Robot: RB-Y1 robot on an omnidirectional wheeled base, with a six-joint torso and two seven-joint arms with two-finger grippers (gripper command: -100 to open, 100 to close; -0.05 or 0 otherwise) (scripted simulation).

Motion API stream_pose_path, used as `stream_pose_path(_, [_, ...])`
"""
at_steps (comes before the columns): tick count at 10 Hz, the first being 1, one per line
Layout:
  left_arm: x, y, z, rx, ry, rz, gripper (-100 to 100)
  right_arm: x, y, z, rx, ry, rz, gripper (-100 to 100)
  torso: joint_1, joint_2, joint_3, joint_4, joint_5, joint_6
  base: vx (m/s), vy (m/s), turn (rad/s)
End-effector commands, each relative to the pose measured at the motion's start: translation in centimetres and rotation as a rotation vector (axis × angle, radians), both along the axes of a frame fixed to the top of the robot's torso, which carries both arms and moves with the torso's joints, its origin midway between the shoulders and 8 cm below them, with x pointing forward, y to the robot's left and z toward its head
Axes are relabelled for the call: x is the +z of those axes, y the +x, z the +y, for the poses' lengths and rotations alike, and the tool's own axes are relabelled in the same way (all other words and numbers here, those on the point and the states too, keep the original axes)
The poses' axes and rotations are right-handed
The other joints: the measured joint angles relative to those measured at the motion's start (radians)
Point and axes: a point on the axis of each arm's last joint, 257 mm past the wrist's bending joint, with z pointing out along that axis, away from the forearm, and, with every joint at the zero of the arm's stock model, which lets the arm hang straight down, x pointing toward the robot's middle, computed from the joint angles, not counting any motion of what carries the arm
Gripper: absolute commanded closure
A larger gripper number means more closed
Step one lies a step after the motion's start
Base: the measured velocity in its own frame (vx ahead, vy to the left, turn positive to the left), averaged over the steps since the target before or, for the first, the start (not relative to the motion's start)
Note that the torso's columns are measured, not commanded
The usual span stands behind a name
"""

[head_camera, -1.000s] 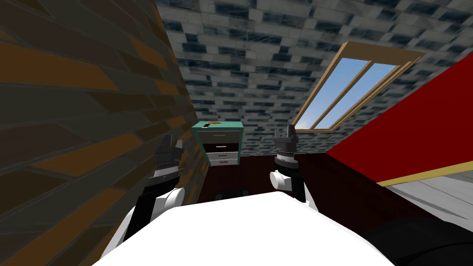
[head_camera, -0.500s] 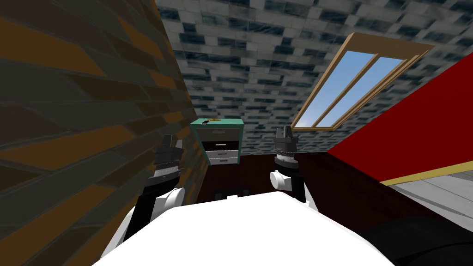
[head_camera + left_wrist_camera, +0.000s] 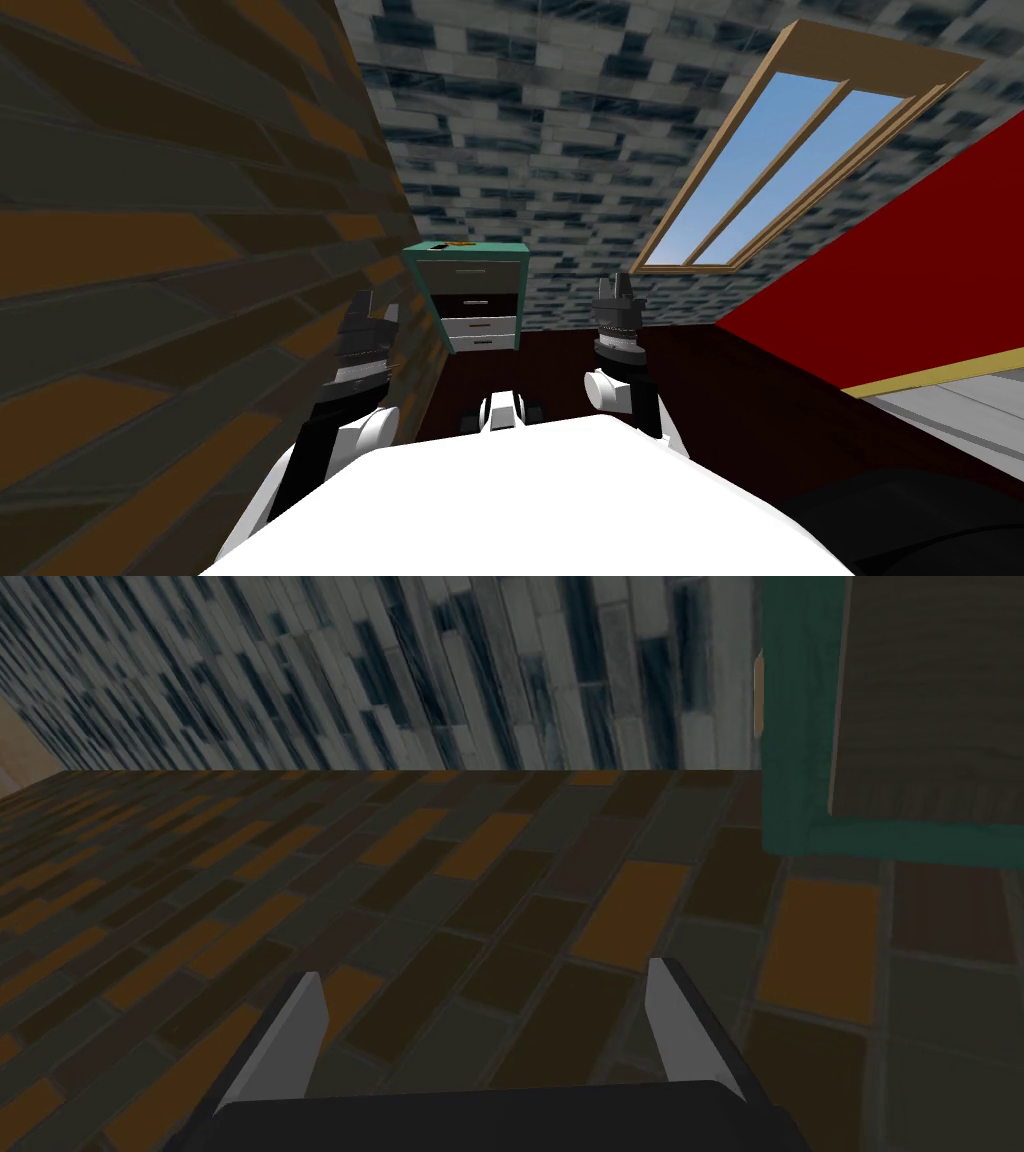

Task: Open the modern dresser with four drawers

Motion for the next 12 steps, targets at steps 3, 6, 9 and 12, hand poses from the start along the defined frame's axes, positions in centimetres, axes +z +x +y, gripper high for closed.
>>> stream_pose_path(3, [-2.8, 1.0, -0.4, -0.027, 0.056, 0.046, -100, 0.0, 0.0, 0.0, 0.000, 0.000, 0.000, 0, 0.000, 0.012, -0.025, 0.013, 0.000, 0.000, 0.065, 0.012, -0.019])
stream_pose_path(6, [-5.2, 1.7, -0.3, -0.034, 0.078, 0.080, -100, 0.0, 0.0, 0.0, 0.000, 0.000, 0.000, 0, 0.000, 0.014, -0.024, 0.014, 0.000, 0.000, 0.081, 0.019, -0.025])
stream_pose_path(9, [-8.1, 2.3, -0.1, -0.039, 0.097, 0.119, -100, 0.0, 0.0, 0.0, 0.000, 0.000, 0.000, 0, 0.000, 0.013, -0.025, 0.014, 0.000, 0.000, 0.094, 0.023, -0.029])
stream_pose_path(12, [-11.1, 2.7, 0.0, -0.043, 0.113, 0.155, -100, 0.0, 0.0, 0.0, 0.000, 0.000, 0.000, 0, -0.002, 0.013, -0.025, 0.014, -0.001, 0.000, 0.113, 0.004, -0.034])
